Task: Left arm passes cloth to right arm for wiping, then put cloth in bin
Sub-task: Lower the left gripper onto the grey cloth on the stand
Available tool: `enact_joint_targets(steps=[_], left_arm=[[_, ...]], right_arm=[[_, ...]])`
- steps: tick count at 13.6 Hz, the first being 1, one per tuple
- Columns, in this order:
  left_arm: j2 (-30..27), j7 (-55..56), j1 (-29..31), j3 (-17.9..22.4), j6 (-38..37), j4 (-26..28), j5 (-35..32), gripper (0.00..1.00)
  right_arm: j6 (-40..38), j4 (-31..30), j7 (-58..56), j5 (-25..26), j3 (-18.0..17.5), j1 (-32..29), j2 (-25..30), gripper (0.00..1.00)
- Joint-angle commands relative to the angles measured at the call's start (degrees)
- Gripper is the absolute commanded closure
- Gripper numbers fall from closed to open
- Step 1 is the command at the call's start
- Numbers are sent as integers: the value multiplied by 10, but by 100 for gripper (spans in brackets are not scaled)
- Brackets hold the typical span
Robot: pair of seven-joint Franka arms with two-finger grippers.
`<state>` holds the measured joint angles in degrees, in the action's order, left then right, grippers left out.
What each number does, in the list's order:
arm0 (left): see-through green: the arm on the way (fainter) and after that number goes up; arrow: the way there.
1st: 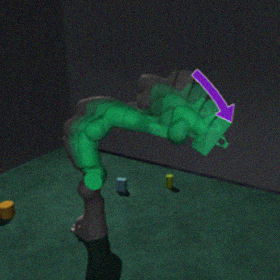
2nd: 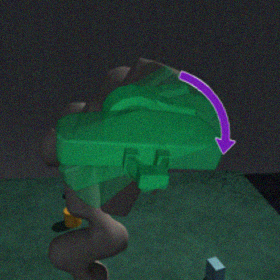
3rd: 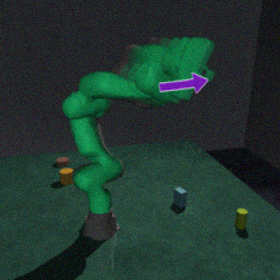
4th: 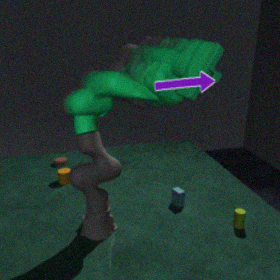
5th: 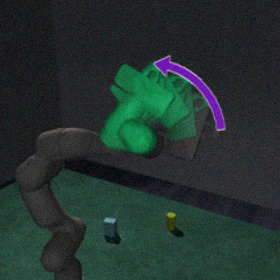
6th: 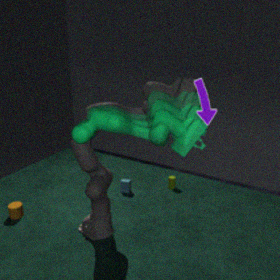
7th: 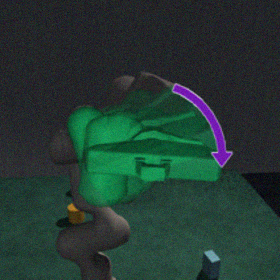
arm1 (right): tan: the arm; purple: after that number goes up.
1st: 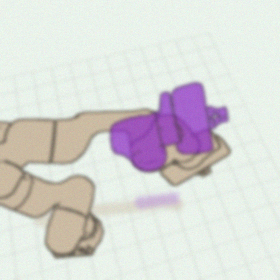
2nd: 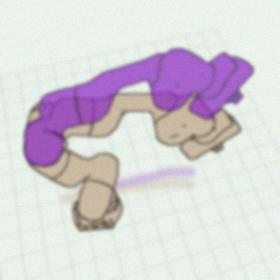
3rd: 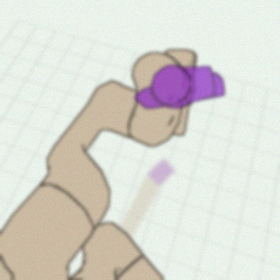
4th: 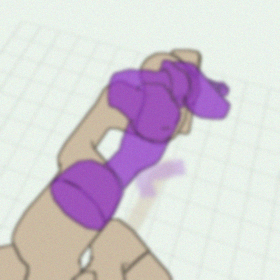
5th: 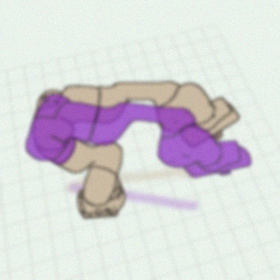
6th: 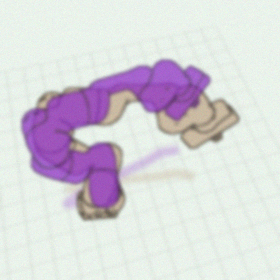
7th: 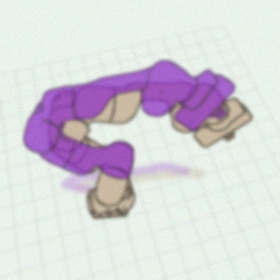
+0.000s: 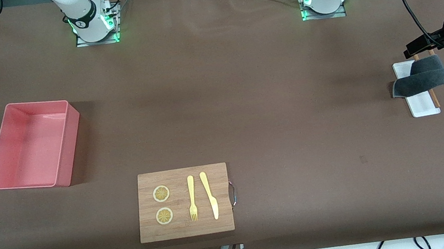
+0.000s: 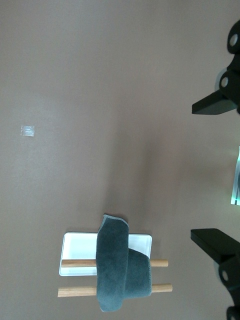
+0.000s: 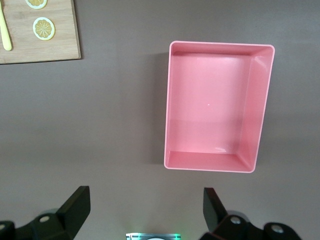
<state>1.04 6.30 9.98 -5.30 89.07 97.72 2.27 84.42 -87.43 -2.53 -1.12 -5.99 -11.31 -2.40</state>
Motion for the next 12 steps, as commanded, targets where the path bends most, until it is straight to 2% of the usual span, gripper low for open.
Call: enact_joint_targets(steps=[1, 5, 8, 12], left_arm=[[16, -10, 1, 0, -9, -17, -2, 0], [60, -63, 38, 0, 11, -25, -55, 0], [119, -147, 100, 0, 64, -25, -85, 0], [177, -235, 152, 0, 116, -25, -87, 0]], right_arm=[[-3, 10, 4, -6, -1, -1, -3, 0], [-2, 10, 4, -6, -1, -2, -3, 0], [-4, 9, 4, -6, -1, -3, -3, 0], [-3, 10, 4, -6, -1, -3, -3, 0]])
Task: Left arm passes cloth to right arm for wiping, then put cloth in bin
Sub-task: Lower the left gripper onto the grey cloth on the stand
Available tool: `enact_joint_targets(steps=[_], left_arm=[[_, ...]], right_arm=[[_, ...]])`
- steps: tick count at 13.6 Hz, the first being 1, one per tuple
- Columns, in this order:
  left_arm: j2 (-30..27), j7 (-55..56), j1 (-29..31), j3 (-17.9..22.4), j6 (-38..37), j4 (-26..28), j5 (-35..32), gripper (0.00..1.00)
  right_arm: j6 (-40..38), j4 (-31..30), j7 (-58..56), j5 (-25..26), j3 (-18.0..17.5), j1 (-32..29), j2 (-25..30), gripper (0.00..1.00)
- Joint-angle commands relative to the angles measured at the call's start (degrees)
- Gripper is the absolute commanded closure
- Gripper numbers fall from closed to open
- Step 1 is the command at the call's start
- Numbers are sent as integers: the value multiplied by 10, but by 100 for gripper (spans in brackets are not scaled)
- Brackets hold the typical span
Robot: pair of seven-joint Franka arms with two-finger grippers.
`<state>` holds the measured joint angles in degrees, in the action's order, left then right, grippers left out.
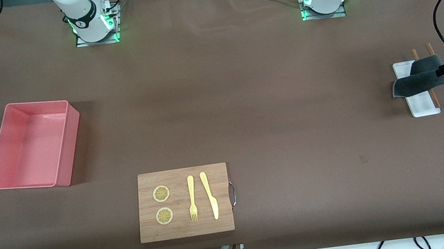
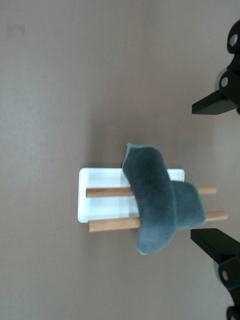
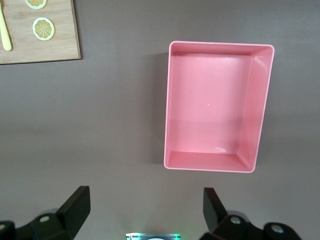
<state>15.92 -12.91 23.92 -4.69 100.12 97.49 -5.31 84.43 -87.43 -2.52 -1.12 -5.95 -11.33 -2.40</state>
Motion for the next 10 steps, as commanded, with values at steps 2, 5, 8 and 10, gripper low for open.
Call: enact_joint_targets(steps=[2, 5, 8, 10], left_arm=[[56, -69, 38, -7, 25, -22, -6, 0], [71, -75, 57, -7, 20, -13, 2, 5], [80, -85, 76, -8, 19, 9, 14, 12], [87, -87, 77, -8, 19, 9, 21, 19]], right_arm=[[-3, 9, 4, -5, -1, -3, -3, 0], [-3, 9, 4, -6, 0, -3, -3, 0], [-3, 10, 4, -6, 0, -3, -3, 0], [-3, 9, 4, -5, 0, -3, -3, 0]])
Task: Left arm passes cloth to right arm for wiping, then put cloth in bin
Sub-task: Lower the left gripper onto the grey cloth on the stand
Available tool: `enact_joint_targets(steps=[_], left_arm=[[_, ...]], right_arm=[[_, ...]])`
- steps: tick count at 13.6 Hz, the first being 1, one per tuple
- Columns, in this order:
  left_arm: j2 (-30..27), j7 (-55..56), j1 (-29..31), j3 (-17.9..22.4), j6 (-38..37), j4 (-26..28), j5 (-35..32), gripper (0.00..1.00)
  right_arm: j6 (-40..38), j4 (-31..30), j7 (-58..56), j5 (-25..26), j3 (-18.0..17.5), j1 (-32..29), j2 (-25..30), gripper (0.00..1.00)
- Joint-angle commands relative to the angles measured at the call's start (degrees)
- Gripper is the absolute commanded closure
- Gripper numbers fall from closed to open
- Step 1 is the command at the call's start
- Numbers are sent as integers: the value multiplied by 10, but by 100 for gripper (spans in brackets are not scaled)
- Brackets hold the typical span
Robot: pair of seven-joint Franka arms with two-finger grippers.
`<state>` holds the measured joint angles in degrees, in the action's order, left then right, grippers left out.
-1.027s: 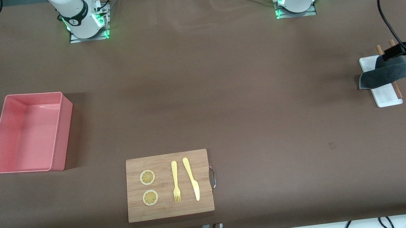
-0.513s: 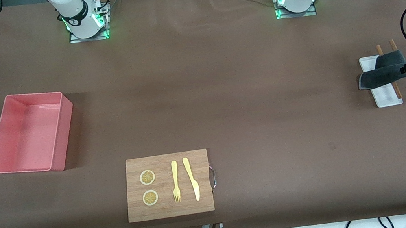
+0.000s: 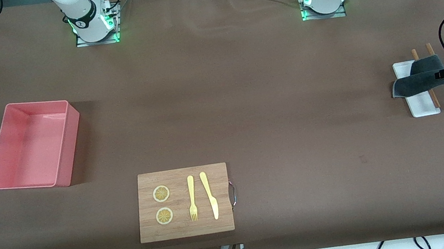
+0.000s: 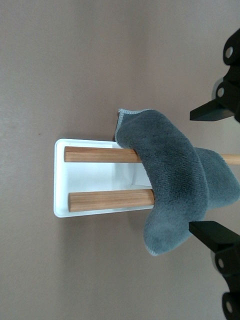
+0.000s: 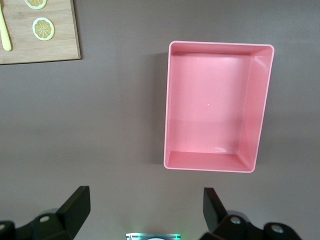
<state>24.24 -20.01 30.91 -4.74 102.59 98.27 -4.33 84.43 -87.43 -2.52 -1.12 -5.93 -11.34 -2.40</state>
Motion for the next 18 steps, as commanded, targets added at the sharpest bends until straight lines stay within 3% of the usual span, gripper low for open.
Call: enact_joint_targets(steps=[1, 4, 7, 9, 11, 13, 14, 16, 18], left_arm=[[5, -17, 7, -7, -5, 1, 11, 24], [6, -29, 7, -6, -5, 1, 11, 40], [7, -38, 13, -6, -5, 0, 11, 46], [12, -40, 16, -6, -5, -3, 10, 38], [13, -41, 15, -6, -5, -8, 8, 19], [13, -41, 17, -6, -5, -9, 7, 18], [14, -42, 21, -6, -4, -9, 7, 21], [22, -65, 26, -6, -1, -10, 10, 42], [25, -71, 29, -6, 2, -10, 10, 52]], right_arm=[[-3, 10, 4, -6, -1, -3, -3, 0], [-2, 10, 4, -6, 0, -3, -3, 0], [-2, 10, 3, -6, 0, -3, -3, 0], [-2, 9, 3, -6, 0, -3, -3, 0], [-2, 10, 3, -6, 0, -3, -3, 0], [-2, 9, 3, -5, 0, -3, -3, 0], [-2, 9, 3, -6, 0, -3, -3, 0], [-2, 10, 3, -6, 0, -3, -3, 0], [-2, 9, 2, -6, 0, -3, -3, 0]])
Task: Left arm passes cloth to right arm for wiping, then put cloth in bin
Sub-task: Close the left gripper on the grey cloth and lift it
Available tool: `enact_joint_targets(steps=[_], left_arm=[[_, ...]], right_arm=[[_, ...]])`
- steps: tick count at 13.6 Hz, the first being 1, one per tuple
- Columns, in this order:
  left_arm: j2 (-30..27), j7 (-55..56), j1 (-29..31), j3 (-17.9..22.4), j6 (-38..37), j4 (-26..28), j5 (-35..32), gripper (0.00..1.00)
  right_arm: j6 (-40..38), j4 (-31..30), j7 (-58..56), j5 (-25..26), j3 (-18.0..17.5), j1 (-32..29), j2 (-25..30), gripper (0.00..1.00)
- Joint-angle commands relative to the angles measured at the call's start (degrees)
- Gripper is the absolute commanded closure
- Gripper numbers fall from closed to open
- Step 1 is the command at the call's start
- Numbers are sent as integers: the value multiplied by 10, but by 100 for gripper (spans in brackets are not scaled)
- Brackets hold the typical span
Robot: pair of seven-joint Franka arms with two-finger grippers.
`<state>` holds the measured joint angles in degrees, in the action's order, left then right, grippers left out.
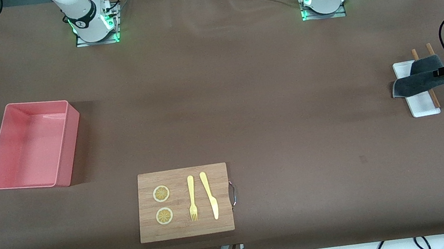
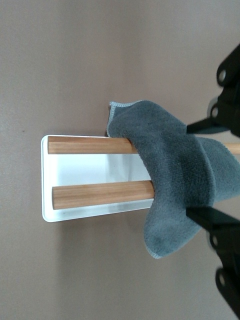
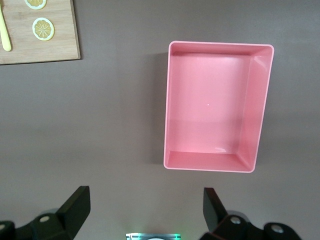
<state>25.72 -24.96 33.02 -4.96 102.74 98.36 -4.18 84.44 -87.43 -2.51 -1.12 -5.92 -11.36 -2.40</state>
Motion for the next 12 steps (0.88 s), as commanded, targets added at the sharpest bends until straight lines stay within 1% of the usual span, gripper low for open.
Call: enact_joint_targets(steps=[1, 2, 6, 9, 11, 12], left_arm=[[11, -22, 8, -4, 1, -11, 8, 53], [11, -23, 8, -4, 1, -12, 8, 58], [11, -25, 8, -4, 1, -12, 6, 69], [11, -30, 12, -4, 1, -12, 8, 70], [12, -40, 13, -4, 0, -17, 8, 75], [11, -40, 13, -4, 0, -18, 8, 79]], right_arm=[[-2, 9, 2, -6, -1, -3, -3, 0], [-2, 10, 2, -6, -1, -3, -3, 0], [-2, 10, 2, -6, -1, -4, -4, 0], [-3, 10, 2, -6, -1, -4, -6, 0], [-2, 10, 2, -6, 0, -4, -7, 0], [-3, 10, 2, -6, 0, -5, -7, 0]])
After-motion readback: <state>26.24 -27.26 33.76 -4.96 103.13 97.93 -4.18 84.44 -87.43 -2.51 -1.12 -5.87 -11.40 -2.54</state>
